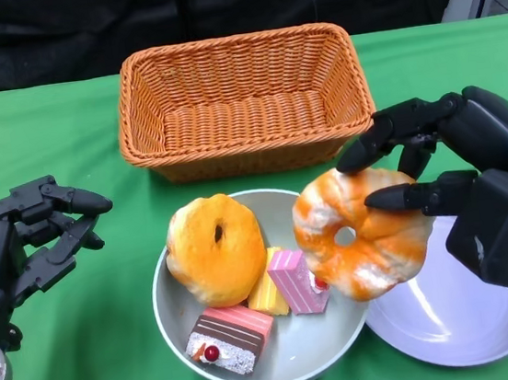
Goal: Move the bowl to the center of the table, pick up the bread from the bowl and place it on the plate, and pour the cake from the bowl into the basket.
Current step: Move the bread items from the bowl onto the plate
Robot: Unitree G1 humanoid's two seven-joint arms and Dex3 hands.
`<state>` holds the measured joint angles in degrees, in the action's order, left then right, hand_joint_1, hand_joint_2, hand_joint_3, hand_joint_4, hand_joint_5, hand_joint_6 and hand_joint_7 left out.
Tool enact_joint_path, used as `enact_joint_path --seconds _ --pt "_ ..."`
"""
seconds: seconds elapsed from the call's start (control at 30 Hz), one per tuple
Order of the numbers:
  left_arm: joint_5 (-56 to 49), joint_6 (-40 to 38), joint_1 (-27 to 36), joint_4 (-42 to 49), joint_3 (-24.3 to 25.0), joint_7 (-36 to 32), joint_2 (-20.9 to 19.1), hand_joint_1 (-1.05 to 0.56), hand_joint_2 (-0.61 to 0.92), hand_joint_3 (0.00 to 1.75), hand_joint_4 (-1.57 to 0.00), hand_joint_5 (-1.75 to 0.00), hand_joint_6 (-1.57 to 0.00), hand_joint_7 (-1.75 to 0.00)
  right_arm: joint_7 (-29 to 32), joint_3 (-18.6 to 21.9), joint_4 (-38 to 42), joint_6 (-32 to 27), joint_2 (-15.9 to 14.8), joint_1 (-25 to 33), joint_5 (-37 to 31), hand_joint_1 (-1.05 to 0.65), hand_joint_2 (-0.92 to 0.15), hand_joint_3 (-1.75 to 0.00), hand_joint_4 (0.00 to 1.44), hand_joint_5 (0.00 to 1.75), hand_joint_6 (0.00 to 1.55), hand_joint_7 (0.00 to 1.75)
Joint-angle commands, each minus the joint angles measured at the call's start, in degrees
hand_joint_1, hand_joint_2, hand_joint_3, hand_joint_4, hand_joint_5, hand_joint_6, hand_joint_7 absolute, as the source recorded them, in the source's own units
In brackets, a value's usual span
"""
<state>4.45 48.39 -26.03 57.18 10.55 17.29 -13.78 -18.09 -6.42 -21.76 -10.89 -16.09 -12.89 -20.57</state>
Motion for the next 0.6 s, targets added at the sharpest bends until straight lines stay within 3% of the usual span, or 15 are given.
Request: enact_joint_path --seconds 0.03,0.27,0.6 --pt "-0.4 0.8 -0.1 0.5 0.1 -0.4 -1.5 -0.12 0.92 0.34 -0.82 -1.29 -0.91 -0.80 0.5 2.9 -1.5 -2.5 -0.9 1.3 1.0 -0.14 -0.88 0.00 0.68 1.46 0.90 0.43" --pt "-0.3 0.5 -0.3 1.2 0.0 -0.1 -2.1 -0.13 0.92 0.32 -0.81 -1.30 -0.91 -0.81 0.1 6.4 -2.3 -7.1 -1.6 3.8 1.7 -0.10 -0.89 0.00 0.65 1.64 0.88 0.48" --pt "-0.2 0.6 -0.3 1.3 -0.1 -0.2 -2.1 -0.13 0.92 0.32 -0.81 -1.29 -0.91 -0.80 0.2 6.3 -2.5 -7.6 -2.0 3.9 2.1 -0.10 -0.89 0.00 0.64 1.66 0.87 0.50"
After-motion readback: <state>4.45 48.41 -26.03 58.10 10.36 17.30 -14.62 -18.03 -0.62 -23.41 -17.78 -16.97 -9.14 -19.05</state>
